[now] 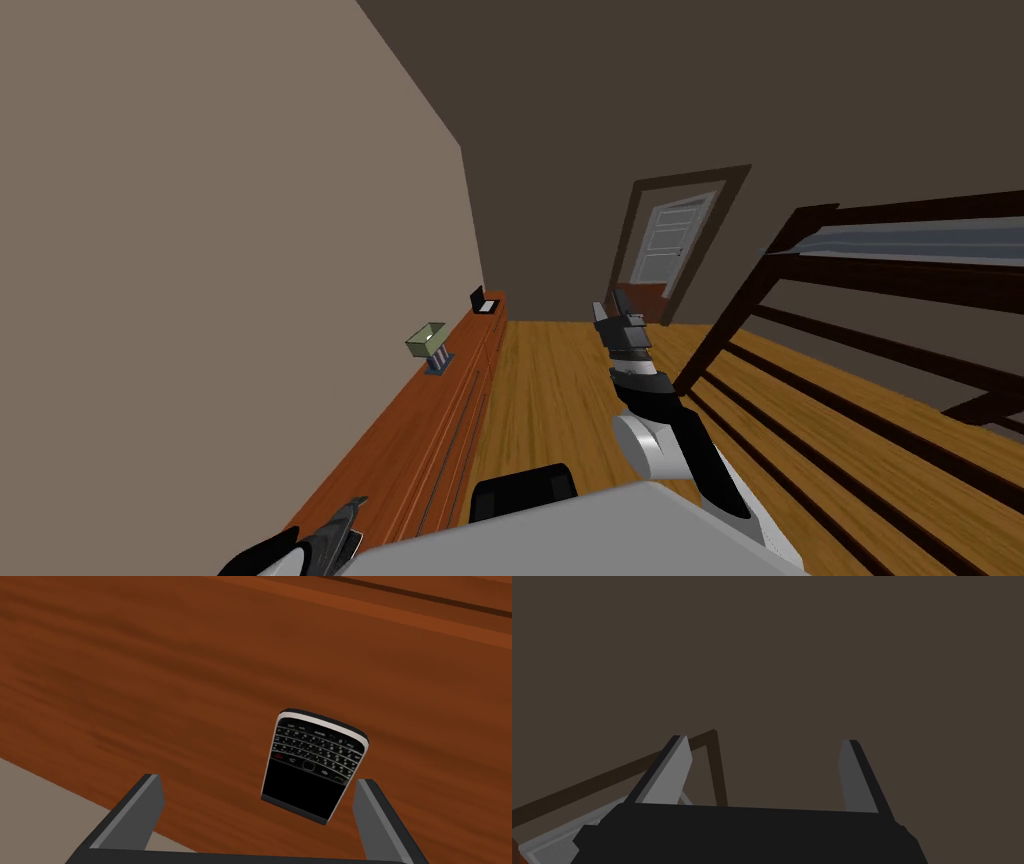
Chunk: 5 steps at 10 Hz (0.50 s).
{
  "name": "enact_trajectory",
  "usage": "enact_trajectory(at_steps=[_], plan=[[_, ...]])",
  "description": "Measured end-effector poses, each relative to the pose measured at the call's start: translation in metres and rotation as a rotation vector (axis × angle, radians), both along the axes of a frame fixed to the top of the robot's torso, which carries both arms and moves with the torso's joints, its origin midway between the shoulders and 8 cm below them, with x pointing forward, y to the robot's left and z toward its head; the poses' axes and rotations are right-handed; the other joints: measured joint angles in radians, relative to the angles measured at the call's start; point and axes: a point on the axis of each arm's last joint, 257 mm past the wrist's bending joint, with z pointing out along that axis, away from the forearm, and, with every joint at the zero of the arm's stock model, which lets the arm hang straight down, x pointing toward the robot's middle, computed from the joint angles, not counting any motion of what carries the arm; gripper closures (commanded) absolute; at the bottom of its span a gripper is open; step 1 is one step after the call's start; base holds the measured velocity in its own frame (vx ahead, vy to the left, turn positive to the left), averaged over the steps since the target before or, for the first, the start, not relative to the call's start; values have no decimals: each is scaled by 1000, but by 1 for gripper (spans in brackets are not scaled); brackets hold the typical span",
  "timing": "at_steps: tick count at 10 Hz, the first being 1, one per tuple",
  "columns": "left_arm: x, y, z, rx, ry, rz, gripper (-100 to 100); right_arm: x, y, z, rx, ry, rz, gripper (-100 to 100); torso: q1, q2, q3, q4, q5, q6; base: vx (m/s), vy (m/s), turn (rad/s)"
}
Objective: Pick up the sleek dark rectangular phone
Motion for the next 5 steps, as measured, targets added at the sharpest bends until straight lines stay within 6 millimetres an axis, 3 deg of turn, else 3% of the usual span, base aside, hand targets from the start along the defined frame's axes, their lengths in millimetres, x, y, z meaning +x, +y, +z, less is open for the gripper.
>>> enact_trajectory(at_steps=[2, 4, 5], plan=[[-20, 6, -7, -23, 59, 32, -100, 0, 0, 0, 0, 0, 0, 0, -1, -1, -1, 0, 0, 0, -22, 42, -62], [-28, 9, -13, -39, 95, 55, -100, 0, 0, 0, 0, 0, 0, 0, -4, -2, -1, 0, -1, 1, -35, 42, -306], [-34, 9, -16, -58, 122, 73, -100, 0, 0, 0, 0, 0, 0, 0, -2, -1, 0, 0, -1, 1, -39, 81, -144]])
